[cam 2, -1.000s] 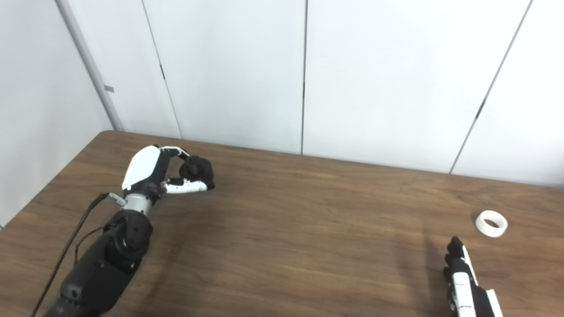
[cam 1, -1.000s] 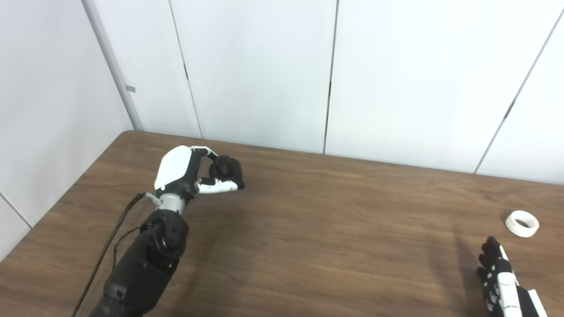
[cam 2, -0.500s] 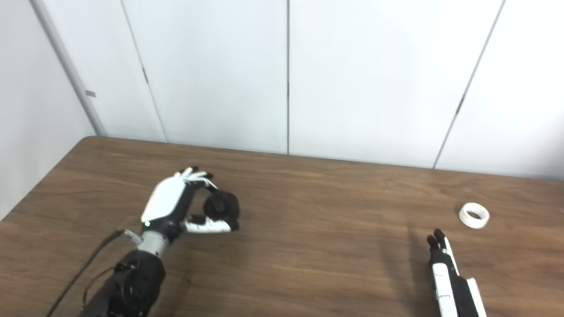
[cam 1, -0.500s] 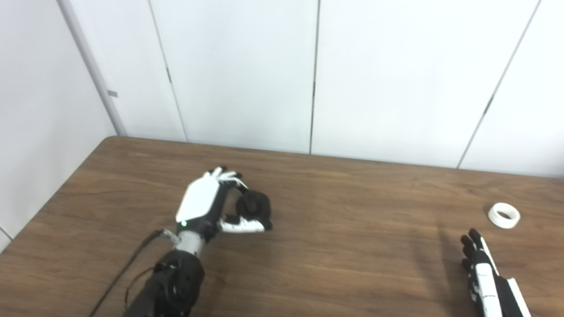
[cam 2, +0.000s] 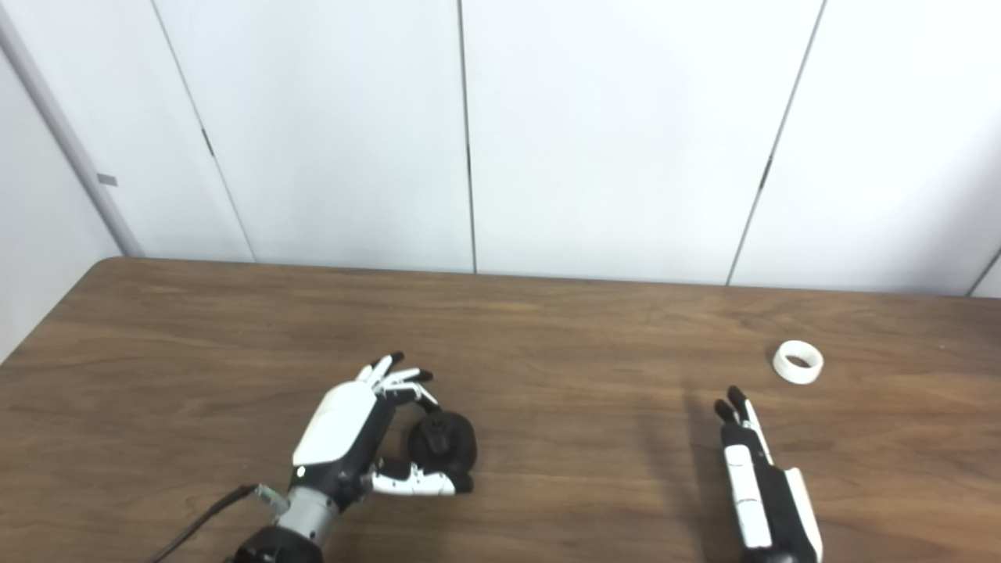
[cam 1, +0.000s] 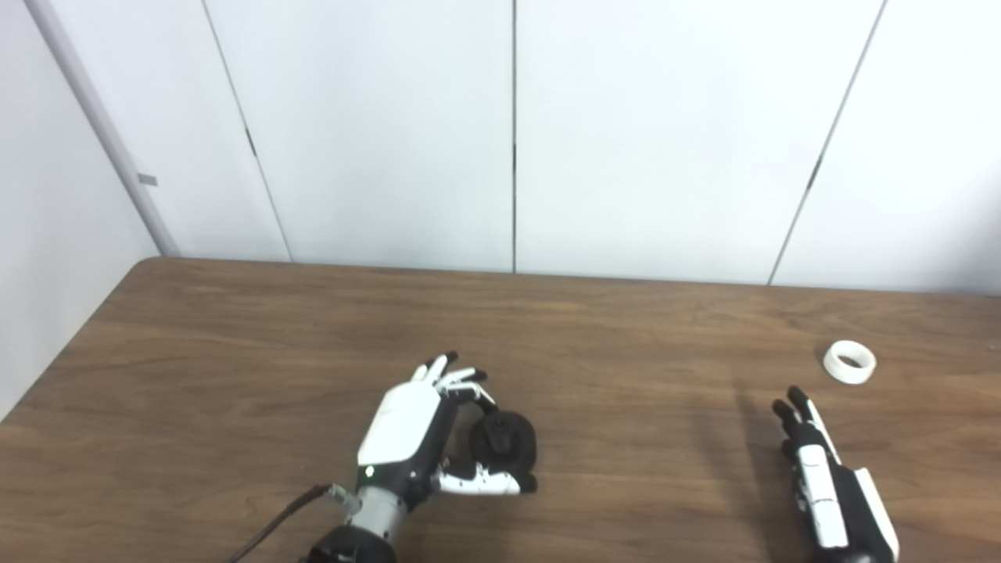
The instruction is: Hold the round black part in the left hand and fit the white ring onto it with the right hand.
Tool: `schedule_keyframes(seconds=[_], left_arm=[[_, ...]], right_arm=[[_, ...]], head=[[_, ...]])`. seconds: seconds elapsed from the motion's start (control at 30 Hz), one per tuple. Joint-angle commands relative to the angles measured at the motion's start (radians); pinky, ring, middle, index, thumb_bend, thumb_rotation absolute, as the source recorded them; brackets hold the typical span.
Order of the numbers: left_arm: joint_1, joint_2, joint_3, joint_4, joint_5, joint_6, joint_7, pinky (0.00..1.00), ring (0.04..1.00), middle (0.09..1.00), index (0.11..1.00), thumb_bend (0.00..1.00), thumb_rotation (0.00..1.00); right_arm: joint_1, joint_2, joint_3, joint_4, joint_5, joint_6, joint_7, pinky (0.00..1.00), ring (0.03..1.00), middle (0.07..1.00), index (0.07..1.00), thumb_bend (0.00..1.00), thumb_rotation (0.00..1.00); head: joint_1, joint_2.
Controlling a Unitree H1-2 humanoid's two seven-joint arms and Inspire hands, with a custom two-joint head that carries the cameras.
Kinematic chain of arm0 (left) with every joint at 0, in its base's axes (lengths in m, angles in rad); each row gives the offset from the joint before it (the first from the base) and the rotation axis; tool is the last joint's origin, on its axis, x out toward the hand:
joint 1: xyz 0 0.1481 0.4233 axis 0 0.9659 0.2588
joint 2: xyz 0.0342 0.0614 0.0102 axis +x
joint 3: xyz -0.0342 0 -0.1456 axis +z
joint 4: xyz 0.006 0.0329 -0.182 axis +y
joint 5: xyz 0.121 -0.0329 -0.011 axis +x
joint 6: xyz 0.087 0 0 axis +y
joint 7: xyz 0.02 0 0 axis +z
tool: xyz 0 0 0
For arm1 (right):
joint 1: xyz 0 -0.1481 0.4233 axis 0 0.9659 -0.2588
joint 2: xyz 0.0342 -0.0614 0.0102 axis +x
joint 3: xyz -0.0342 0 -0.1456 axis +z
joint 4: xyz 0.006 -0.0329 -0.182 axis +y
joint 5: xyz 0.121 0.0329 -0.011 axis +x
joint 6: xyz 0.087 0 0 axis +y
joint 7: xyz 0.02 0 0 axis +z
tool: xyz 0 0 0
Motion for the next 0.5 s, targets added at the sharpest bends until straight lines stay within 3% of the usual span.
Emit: schedule_keyframes(seconds=[0.0,0.47], left_arm=[[-0.015,-0.004,-0.008,-0.033,0.033,-0.038,0.016,1.00,0.982,0.839,0.483,0.52,0.05],[0.044,-0.041,-0.071,0.028,0.090,-0.093,0.014,1.00,0.970,0.829,0.483,0.52,0.05]], right_arm=[[-0.026,0.014,0.011,-0.029,-0.004,0.009,0.001,1.00,1.000,0.952,0.973,0.54,1.00],[-0.041,0.044,0.036,-0.094,-0.053,0.075,-0.016,1.00,0.992,0.939,0.968,0.57,1.00]], head=[[-0.007,0.005],[-0.092,0.066]])
